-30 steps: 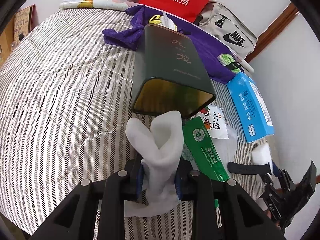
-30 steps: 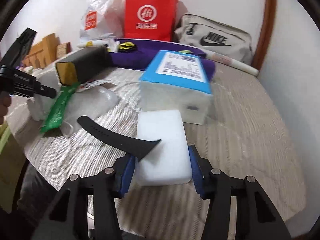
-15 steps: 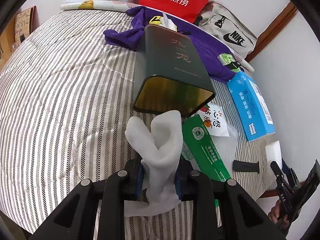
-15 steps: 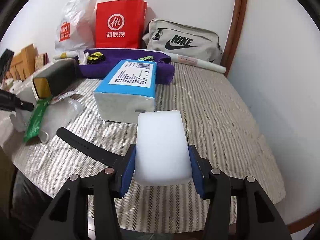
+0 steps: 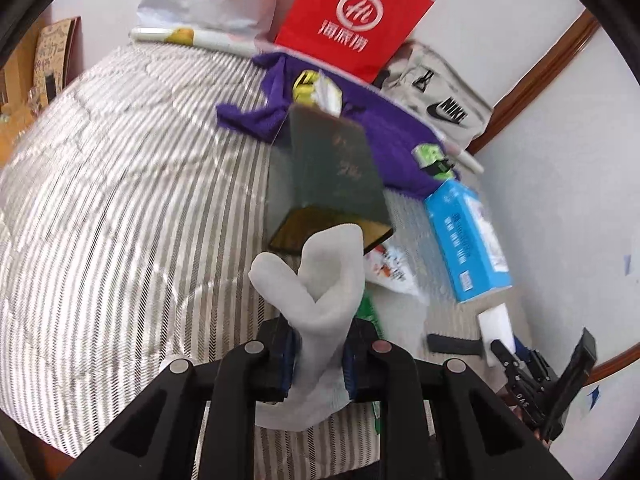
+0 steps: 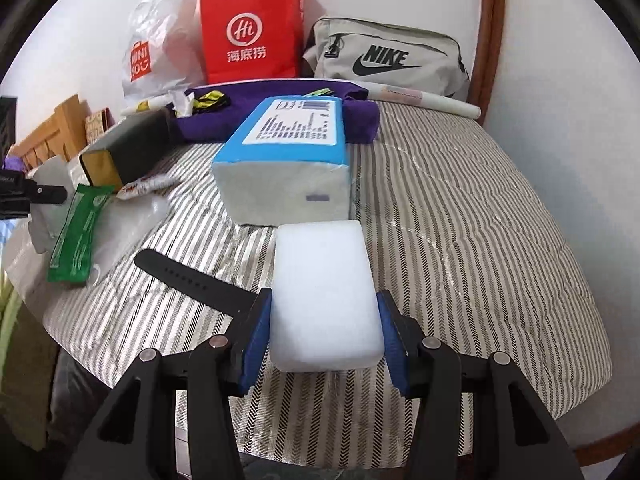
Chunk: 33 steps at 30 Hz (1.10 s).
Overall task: Organize soft objects
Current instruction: 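Lift the white sock and white foam block with both tools toward the purple towel, then lower the sock and foam block onto the purple towel and open both tools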
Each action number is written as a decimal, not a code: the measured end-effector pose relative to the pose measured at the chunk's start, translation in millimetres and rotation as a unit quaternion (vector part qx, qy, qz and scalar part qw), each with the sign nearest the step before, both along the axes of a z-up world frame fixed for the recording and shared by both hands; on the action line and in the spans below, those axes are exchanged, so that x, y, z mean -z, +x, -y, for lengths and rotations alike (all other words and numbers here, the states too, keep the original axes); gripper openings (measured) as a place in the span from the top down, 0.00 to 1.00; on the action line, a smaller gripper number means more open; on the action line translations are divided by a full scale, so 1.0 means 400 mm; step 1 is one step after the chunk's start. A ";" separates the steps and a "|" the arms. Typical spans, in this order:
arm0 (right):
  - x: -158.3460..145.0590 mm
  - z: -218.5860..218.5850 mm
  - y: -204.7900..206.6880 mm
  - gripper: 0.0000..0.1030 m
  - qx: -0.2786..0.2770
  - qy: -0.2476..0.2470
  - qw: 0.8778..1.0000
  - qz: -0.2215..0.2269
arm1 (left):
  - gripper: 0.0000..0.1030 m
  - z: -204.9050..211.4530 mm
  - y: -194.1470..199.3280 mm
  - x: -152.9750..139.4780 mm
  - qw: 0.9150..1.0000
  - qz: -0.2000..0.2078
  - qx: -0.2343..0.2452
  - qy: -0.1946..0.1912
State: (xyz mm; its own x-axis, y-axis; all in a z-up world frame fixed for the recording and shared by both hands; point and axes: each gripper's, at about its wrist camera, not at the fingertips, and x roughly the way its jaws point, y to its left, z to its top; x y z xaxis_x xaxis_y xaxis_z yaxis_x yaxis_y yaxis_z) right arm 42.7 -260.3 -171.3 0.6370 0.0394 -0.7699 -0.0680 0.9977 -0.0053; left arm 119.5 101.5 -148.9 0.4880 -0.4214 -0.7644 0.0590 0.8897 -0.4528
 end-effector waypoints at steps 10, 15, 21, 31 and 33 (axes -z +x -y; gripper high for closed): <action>-0.046 -0.027 -0.001 0.51 -0.021 0.008 1.000 0.010 | 0.82 -0.001 -0.010 -0.119 0.999 0.046 0.006 -0.005; -0.089 -0.036 0.003 0.51 -0.028 0.012 0.999 0.017 | 0.82 -0.001 -0.005 -0.154 0.998 0.054 0.007 -0.008; -0.141 -0.044 0.022 0.51 -0.041 0.017 0.999 0.028 | 0.82 0.007 0.012 -0.183 0.998 0.059 0.007 -0.006; -0.202 -0.048 0.107 0.51 -0.060 0.016 0.998 0.034 | 0.82 0.018 0.081 -0.209 0.998 0.058 -0.005 -0.008; -0.218 -0.047 0.136 0.51 -0.058 0.023 0.997 0.042 | 0.82 0.023 0.096 -0.211 0.998 0.055 -0.003 -0.007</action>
